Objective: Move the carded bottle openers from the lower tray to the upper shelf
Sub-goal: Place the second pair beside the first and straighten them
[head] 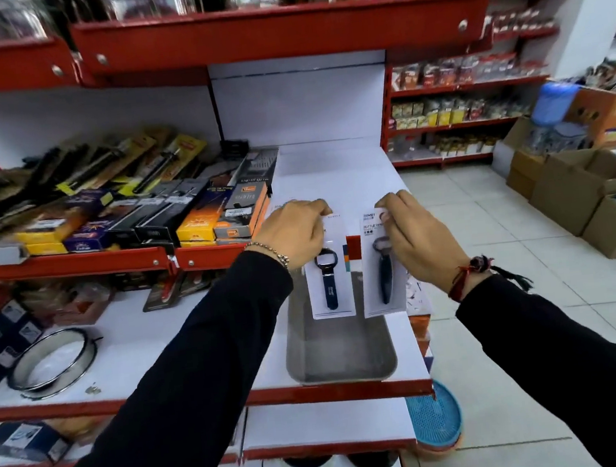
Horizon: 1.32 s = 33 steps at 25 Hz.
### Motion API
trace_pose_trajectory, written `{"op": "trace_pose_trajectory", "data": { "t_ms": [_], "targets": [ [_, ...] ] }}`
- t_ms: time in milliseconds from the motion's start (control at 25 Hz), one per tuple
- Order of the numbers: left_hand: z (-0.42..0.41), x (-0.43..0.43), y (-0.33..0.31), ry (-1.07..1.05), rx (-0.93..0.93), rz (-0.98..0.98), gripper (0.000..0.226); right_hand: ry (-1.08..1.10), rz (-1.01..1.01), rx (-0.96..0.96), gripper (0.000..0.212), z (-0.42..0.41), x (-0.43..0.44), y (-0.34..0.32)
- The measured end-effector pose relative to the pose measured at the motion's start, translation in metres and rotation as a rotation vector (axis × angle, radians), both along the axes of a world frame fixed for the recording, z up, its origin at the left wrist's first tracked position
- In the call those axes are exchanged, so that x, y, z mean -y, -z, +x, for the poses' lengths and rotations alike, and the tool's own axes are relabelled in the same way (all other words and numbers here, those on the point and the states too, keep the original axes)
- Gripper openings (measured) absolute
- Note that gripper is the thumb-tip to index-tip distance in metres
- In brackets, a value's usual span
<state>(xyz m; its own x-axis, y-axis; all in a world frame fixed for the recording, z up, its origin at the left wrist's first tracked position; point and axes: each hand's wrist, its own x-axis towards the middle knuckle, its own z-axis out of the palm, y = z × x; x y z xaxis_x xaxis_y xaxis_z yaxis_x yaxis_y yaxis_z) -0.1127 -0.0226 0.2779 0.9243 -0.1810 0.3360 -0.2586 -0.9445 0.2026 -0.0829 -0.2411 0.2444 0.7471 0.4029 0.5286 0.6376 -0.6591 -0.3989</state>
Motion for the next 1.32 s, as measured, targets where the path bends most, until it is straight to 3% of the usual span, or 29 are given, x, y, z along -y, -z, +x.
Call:
{"op": "trace_pose_trajectory", "data": {
  "t_ms": [160,480,960,1160,1320],
  "targets": [
    [0.025,0.012,-0.046,0.018,0.044,0.007,0.033,0.040,-0.012,0.113,0.013,0.032,0.013,-0.046],
    [0.125,0.041,-0.093,-0.016,-0.038,0.040,0.041,0.156,-0.033,0.004,0.011,0.127,0.021,-0.083],
    [0.223,0.048,-0.015,-0.039,-0.396,-0.022,0.041,0.200,-0.089,-0.456,0.035,0.219,0.026,-0.017],
    [0.228,0.051,0.013,-0.050,-0.423,0.067,0.042,0.195,-0.179,-0.493,0.020,0.218,0.024,0.000],
    [0.223,0.050,0.027,-0.067,-0.376,0.123,0.041,0.259,-0.331,-0.411,0.028,0.218,0.020,0.011]
  ]
}}
